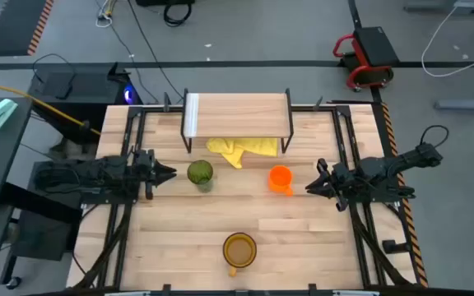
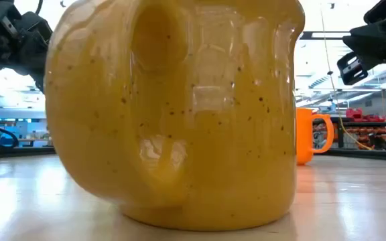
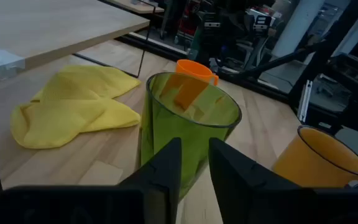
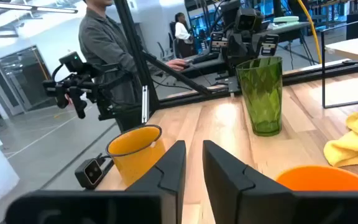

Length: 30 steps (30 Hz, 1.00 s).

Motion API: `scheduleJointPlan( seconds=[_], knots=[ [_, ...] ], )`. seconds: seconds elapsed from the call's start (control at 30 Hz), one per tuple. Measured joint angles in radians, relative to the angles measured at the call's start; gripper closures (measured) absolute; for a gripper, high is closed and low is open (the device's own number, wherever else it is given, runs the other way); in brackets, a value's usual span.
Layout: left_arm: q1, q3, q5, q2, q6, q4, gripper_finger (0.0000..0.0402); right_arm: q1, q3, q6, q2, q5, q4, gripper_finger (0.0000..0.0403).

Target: Stack small to large cups/mugs on shelf

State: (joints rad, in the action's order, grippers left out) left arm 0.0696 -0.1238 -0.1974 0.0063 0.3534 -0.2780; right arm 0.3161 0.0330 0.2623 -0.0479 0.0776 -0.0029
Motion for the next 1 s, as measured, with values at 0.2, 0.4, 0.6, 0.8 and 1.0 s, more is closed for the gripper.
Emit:
scheduleJointPlan(
  seconds=[0.2,0.4,0.6,0.8,1.0],
  knots=[
    [0.0,0.0,0.0,0.0,0.0,0.0,0.0315,0.0,0.0,0.0,0.0,0.0,0.0,0.0341],
    [0.0,0.0,0.0,0.0,0.0,0.0,0.0317,0.0,0.0,0.0,0.0,0.0,0.0,0.0341],
    [0.0,0.0,0.0,0.0,0.0,0.0,0.0311,0.0,0.0,0.0,0.0,0.0,0.0,0.0341],
    [0.0,0.0,0.0,0.0,0.0,0.0,0.0317,0.0,0.0,0.0,0.0,0.0,0.0,0.0341],
    [0.0,0.0,0.0,0.0,0.0,0.0,0.0316,0.0,0.0,0.0,0.0,0.0,0.0,0.0341]
  ],
)
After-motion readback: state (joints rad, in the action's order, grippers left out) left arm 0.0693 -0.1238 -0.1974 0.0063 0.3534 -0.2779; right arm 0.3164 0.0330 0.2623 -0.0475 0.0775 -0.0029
